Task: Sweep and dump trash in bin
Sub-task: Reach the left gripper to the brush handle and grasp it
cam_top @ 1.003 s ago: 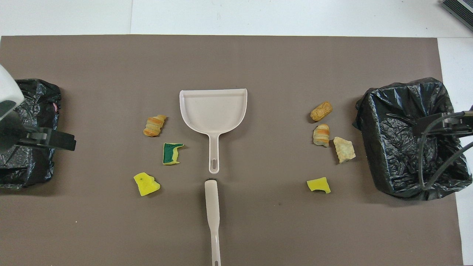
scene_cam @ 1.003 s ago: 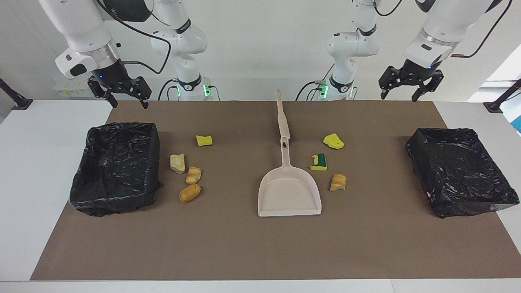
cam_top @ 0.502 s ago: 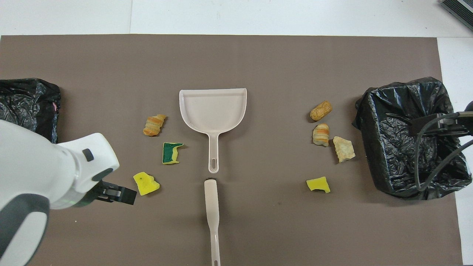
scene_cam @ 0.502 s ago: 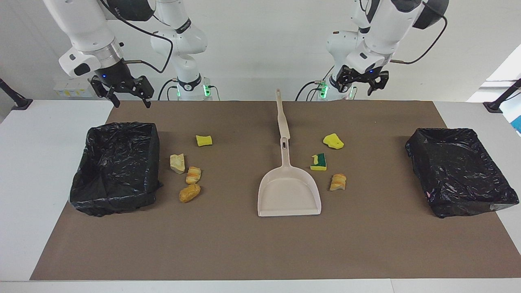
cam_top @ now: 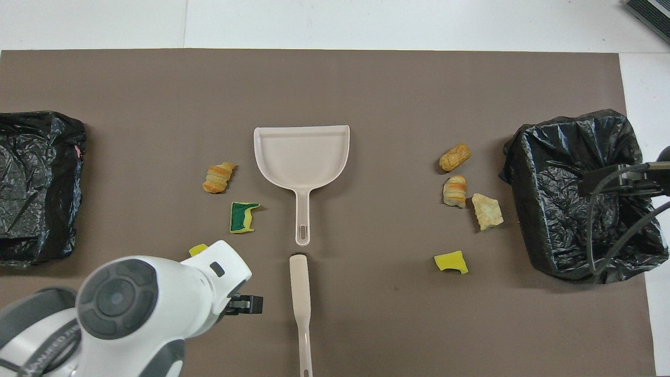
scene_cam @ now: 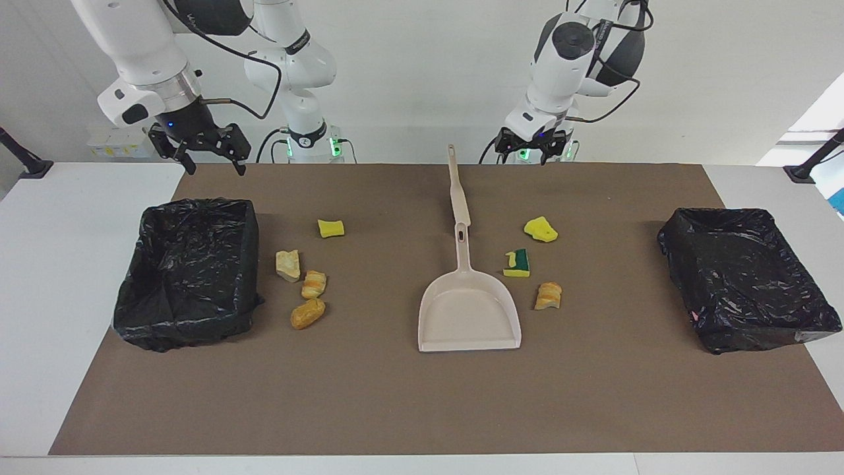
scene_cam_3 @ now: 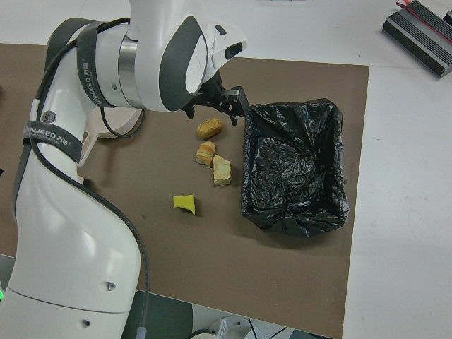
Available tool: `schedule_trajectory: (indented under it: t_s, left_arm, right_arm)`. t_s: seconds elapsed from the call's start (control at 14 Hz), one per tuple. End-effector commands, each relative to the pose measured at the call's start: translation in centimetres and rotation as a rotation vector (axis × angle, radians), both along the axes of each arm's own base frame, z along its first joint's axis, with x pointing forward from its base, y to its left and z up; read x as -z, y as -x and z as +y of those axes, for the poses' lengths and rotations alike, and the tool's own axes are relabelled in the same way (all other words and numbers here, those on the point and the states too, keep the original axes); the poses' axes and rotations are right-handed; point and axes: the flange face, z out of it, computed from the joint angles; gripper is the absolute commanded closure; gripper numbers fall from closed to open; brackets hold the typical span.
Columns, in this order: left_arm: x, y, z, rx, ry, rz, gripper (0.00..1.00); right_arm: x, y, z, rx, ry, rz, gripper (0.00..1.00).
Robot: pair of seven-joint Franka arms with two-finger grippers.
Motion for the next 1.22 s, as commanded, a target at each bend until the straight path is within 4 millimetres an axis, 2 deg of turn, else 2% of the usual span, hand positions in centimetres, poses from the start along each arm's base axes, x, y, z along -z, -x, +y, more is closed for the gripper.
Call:
schedule_trajectory:
  t_s: [0.0,0.14,0.36,0.5,0.57,0.72,0.79,0.86,1.0,1.15]
  left_arm:
    - [3.6,3.9,-3.2,-0.048,0.013,-0.029,0.00]
    - [7.1,7.2,-6.7,-0.056,0.008,-0.042,0.00]
    - [10.2,10.5,-8.8,-0.036,-0.003,-0.043,0.00]
    - [12.1,11.4,-10.2,-0.041,-0.010,-0.043,0.00]
    - [12.3,11.5,-10.5,-0.044,-0.007,-0.046,0.00]
    - [12.4,11.7,-10.6,-0.038,-0.010,-0.043,0.01]
    - [12.3,11.7,-10.6,-0.033,-0.009,-0.045,0.09]
    - [12.3,11.7,-10.6,-0.026,-0.008,-0.045,0.21]
    - [12.3,12.2,-11.0,-0.009,-0.009,-0.044,0.39]
    - [12.2,12.1,-10.9,-0.009,-0.013,-0.040,0.64]
  right_arm:
    - [-0.1,0.9,0.1,-0.013,-0.009,0.004,0.00]
    - [0.0,0.9,0.1,-0.017,-0.009,0.005,0.00]
    - [-0.1,1.1,-0.3,-0.011,-0.009,0.022,0.00]
    - [0.0,1.5,-0.8,-0.005,0.002,0.052,0.00]
    - [-0.2,1.9,-0.7,-0.006,0.000,0.049,0.00]
    - [0.7,1.2,0.2,-0.024,0.006,0.058,0.00]
    - [1.1,0.8,1.9,-0.054,0.011,0.064,0.00]
    - [1.4,0.4,3.2,-0.074,0.015,0.066,0.00]
    - [2.2,-0.3,5.4,-0.109,0.019,0.076,0.00]
    - [4.0,-1.4,6.1,-0.117,0.007,0.105,0.00]
